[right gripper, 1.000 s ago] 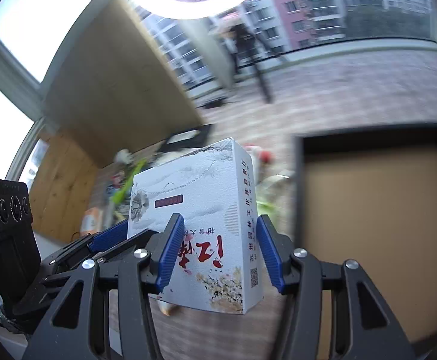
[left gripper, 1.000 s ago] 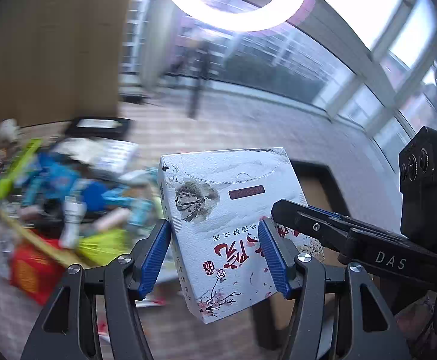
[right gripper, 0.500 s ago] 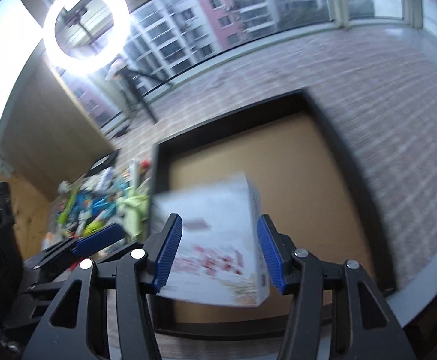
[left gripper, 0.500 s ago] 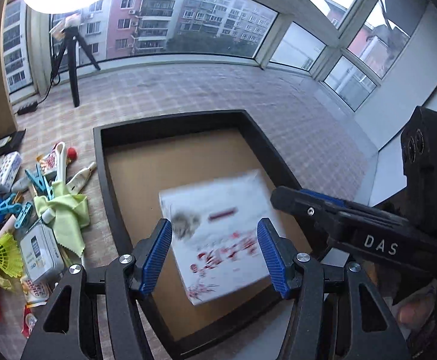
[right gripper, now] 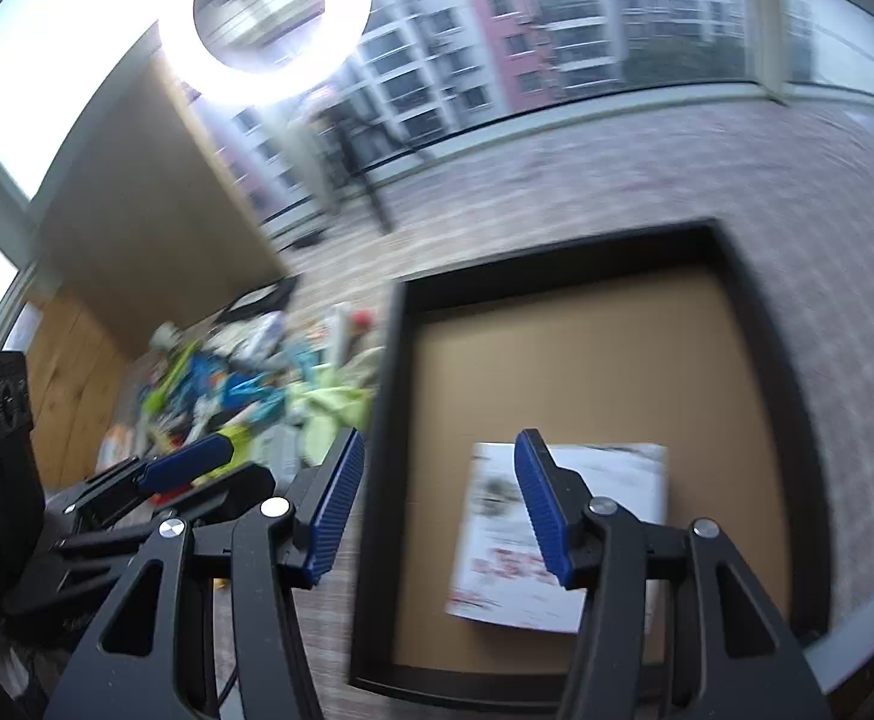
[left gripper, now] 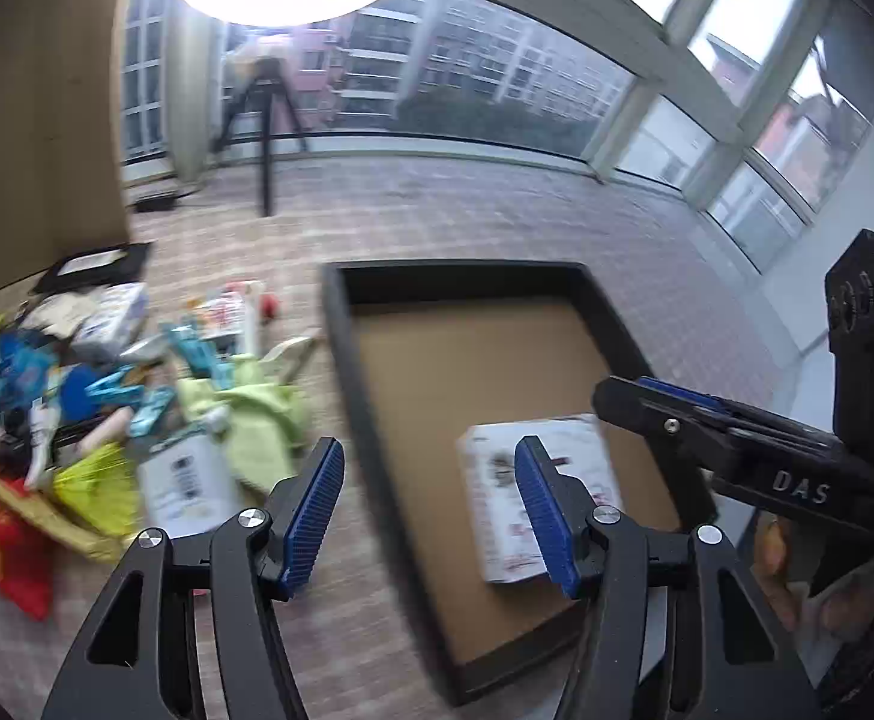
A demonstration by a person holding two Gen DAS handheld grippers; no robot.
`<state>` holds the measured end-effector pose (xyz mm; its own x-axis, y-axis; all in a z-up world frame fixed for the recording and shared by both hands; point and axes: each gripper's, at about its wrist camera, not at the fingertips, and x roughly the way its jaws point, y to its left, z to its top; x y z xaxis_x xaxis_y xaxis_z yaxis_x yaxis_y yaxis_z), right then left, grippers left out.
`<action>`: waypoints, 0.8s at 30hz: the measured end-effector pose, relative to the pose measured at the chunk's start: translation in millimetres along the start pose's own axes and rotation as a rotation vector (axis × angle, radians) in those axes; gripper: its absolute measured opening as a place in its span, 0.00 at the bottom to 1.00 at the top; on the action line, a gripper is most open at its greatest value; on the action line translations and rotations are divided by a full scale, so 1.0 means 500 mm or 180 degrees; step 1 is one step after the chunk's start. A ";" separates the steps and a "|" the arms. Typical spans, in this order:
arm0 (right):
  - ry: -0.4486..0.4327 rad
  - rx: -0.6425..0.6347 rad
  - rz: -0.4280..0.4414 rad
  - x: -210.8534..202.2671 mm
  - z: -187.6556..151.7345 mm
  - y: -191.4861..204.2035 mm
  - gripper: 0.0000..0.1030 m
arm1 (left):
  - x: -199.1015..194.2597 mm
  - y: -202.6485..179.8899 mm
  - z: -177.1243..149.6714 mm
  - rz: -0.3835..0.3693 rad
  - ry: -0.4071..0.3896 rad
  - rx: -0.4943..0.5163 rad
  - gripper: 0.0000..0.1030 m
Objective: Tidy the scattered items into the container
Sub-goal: 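Carry the white box over the black tray and open both grippers, then move both grippers back to the pile toward the red drawstring bag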
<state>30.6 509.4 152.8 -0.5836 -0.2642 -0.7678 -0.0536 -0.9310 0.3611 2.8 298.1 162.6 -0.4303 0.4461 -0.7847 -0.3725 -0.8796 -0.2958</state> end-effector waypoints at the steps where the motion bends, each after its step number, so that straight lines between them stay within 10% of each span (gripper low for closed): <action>1: 0.0031 -0.0096 0.0058 0.013 0.006 0.024 0.50 | -0.009 0.026 -0.002 0.0049 -0.0014 -0.0077 0.55; 14: 0.0642 -0.1095 0.0951 0.204 -0.026 0.387 0.50 | -0.150 0.437 -0.109 0.0950 -0.0142 -0.1033 0.54; 24: 0.1147 -0.1100 0.0985 0.362 -0.150 0.542 0.38 | -0.107 0.571 -0.129 0.0796 0.0205 -0.0903 0.47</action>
<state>-28.8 190.4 72.2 -0.2145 -0.5494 -0.8076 0.3780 -0.8091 0.4500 -27.4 12.6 85.1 -0.4231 0.2085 -0.8818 -0.0163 -0.9748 -0.2227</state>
